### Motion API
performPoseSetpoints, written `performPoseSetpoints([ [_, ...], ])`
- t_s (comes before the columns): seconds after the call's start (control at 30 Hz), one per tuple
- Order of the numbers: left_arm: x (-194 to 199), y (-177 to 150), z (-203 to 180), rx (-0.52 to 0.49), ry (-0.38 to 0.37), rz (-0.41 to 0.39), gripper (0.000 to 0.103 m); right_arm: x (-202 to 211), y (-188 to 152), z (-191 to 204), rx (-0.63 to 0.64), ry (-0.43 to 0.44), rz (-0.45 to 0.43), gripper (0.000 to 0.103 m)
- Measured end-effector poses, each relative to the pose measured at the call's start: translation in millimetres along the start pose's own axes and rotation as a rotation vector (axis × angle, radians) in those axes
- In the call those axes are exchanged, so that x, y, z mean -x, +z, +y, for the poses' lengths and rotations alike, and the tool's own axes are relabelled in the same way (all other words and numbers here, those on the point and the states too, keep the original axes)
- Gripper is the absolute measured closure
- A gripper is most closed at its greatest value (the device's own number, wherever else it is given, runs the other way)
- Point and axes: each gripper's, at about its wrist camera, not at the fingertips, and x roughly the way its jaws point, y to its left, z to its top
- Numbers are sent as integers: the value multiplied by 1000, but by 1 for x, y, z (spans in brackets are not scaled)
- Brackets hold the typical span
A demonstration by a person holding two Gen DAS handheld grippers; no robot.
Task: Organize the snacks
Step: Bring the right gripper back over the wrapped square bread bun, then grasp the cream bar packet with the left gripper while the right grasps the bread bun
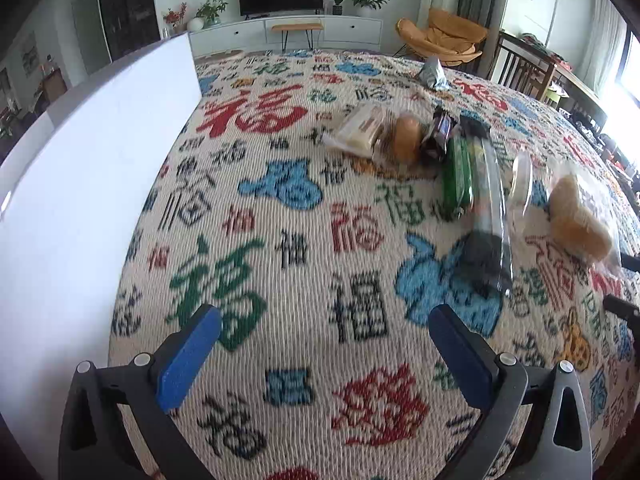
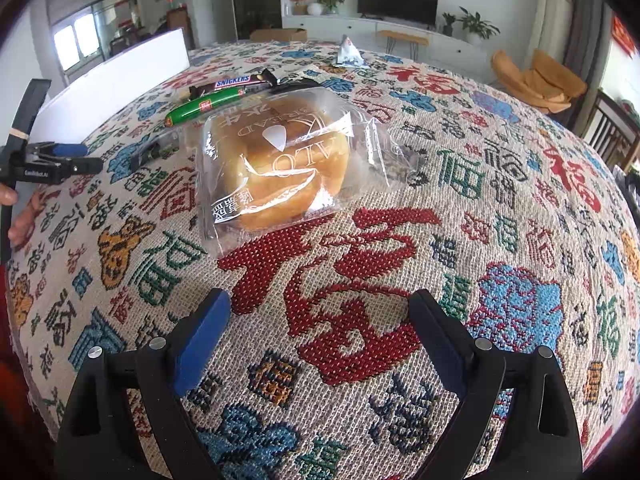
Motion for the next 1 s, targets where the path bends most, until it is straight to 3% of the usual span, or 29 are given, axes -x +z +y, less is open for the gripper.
performPoseSetpoints([
  [0.17, -20, 68, -8, -113, 68, 11, 2, 0, 0, 0, 0, 0, 0, 10],
  [0.23, -40, 89, -7, -144, 101, 59, 16, 0, 0, 0, 0, 0, 0, 10],
  [0.3, -58, 104, -7, -156, 96, 99, 21, 0, 0, 0, 0, 0, 0, 10],
  [0.53, -88, 131, -16, -188, 72, 103, 31, 0, 0, 0, -1, 2, 1, 9],
  [0.67, -96, 139, -22, -194, 58, 97, 33, 0, 0, -1, -1, 1, 1, 9],
  [0.7, -96, 138, -23, -191, 38, 95, 44, 0, 0, 0, -1, 1, 1, 9],
  [0.73, -98, 140, -24, -179, 14, 98, 71, 0, 0, -1, -1, 2, 1, 9],
  [0.87, -89, 130, -17, -76, 30, 88, 73, 0, 1, -1, -2, 2, 1, 9],
  [1.0, -57, 85, 0, 23, 0, 91, 73, 0, 0, 0, -2, 2, 1, 9],
])
